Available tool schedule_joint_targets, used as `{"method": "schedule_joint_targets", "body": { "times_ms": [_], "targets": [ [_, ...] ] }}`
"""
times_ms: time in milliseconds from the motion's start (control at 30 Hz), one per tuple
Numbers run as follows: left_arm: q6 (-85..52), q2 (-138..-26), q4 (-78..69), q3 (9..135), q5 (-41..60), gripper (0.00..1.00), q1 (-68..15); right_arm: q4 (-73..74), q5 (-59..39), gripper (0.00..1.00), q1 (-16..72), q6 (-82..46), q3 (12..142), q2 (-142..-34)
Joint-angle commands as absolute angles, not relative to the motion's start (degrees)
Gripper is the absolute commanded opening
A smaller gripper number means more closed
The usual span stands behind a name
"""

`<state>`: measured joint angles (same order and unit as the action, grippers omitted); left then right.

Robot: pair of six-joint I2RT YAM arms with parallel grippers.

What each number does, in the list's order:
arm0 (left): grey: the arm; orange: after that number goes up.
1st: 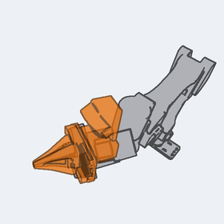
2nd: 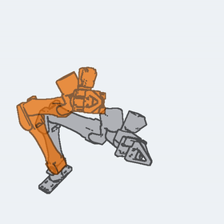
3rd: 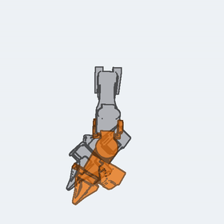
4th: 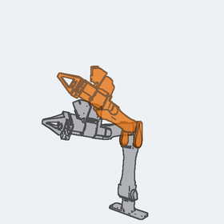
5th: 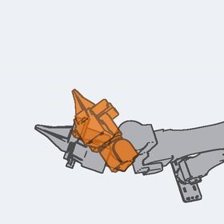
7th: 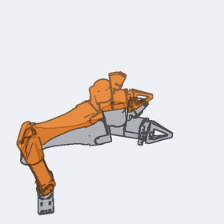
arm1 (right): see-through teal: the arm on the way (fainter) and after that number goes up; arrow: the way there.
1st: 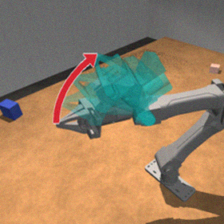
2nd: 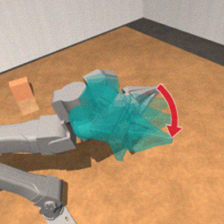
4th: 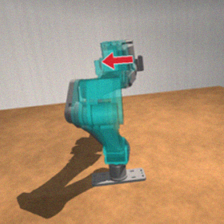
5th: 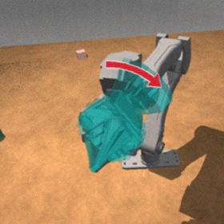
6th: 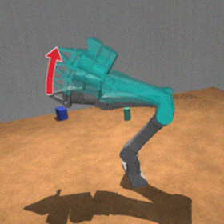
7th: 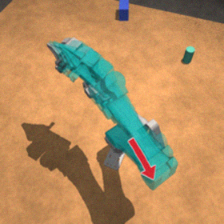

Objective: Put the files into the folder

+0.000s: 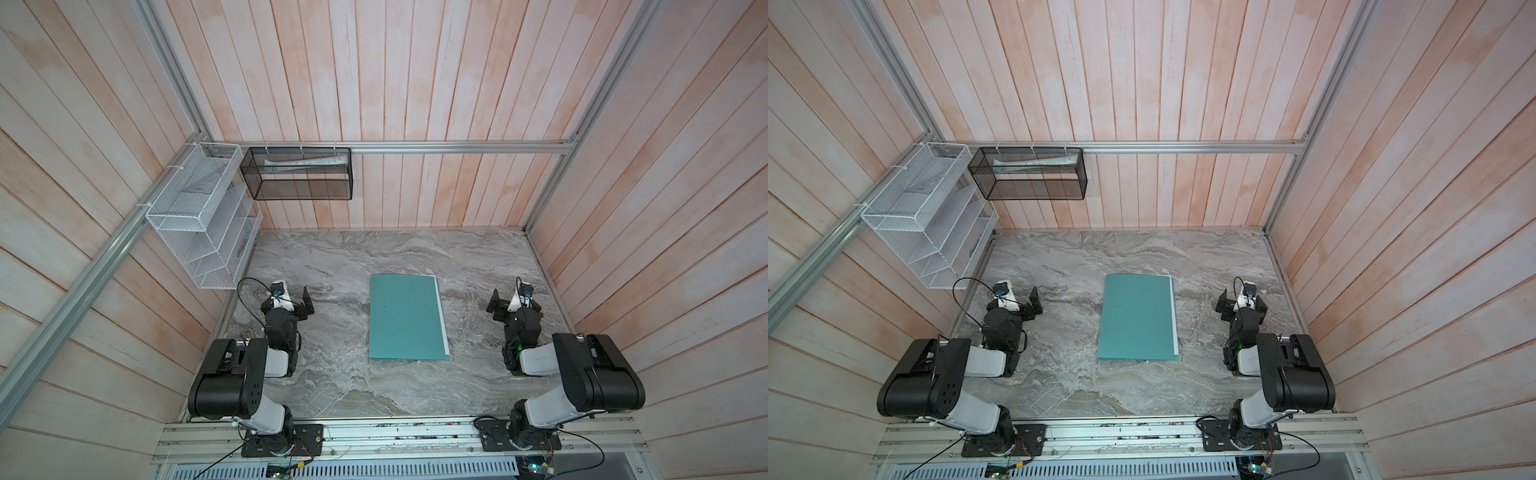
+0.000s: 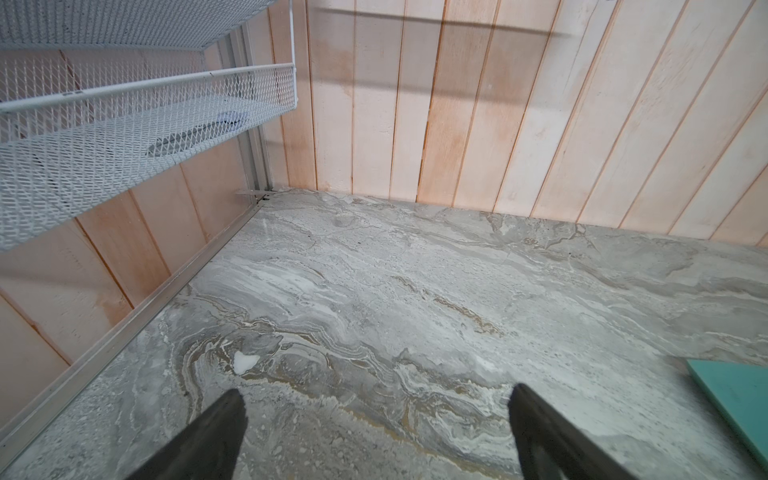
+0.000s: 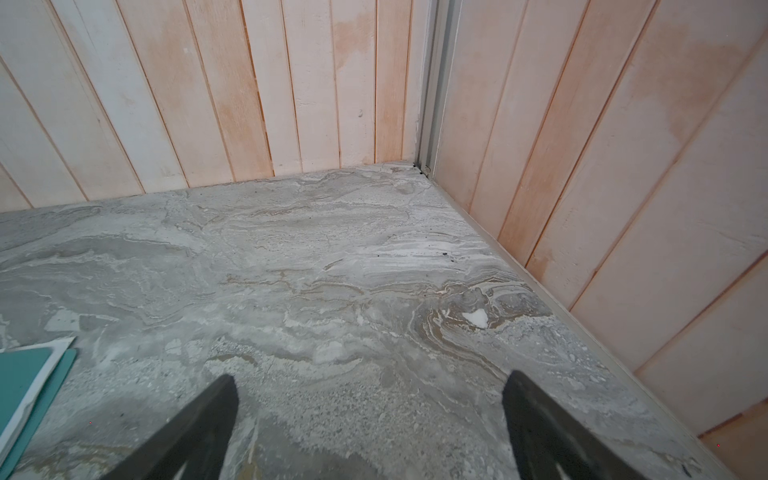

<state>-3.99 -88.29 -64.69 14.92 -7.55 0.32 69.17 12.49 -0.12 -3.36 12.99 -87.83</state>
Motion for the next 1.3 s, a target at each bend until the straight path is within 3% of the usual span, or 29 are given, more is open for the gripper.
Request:
{"method": "schedule_joint_targets", "body": {
  "times_ms": [0,533,700,733,800,833,900,1000,1033,1067,1133,1200,1267],
  "targets": [
    [-3.1,-88.3,-64.5,16.0,-7.6,1.0,0.2,68.5,11.4,0.98,-0.5,-3.3,14.4,-87.5],
    [-3.0,-88.2,-64.6,15.9,-7.6,1.0,0.3,69.6,10.8,0.98,-0.5,-2.8,13.4,-86.8],
    [0.0,-89.6,-85.0,6.4,-12.6,1.0,-3.6,86.3,15.5,0.98,2.9,-0.3,5.0,-87.1],
    [0.0,-90.7,-83.5,8.3,-13.8,1.0,-3.5,84.3,17.1,0.98,2.9,-1.0,7.0,-88.4],
    [-2.2,-88.1,-62.1,17.1,-10.3,1.0,-1.4,78.3,16.4,0.98,1.5,-1.9,11.2,-89.4],
    [-3.6,-87.9,-64.0,15.8,-5.4,1.0,1.2,77.5,14.9,0.98,0.1,-4.1,10.7,-88.6],
    [-3.5,-88.3,-73.0,11.5,-7.4,1.0,0.7,77.0,15.4,0.98,1.0,-2.9,8.7,-85.4],
    [0.0,-89.6,-86.7,5.2,-10.3,1.0,-2.7,95.0,14.3,0.98,2.5,-0.4,0.0,-86.3],
    [-0.1,-91.2,-88.0,6.1,-11.5,1.0,-2.6,95.0,14.6,0.98,2.5,-0.5,0.7,-88.0],
    [-1.2,-90.7,-81.8,9.0,-13.3,1.0,-2.4,91.2,16.2,0.98,2.5,-1.0,4.2,-89.6],
    [-3.9,-87.2,-59.2,17.6,-7.7,1.0,0.7,77.0,16.6,0.98,1.7,-1.5,12.0,-89.6],
    [-3.8,-88.9,-67.4,15.1,-7.1,1.0,1.1,67.9,10.1,0.98,-1.8,-4.6,13.5,-86.0],
    [-4.1,-87.4,-62.7,16.2,-6.8,1.0,1.1,73.5,11.4,0.98,-1.2,-4.0,12.2,-87.8]
  ]
}}
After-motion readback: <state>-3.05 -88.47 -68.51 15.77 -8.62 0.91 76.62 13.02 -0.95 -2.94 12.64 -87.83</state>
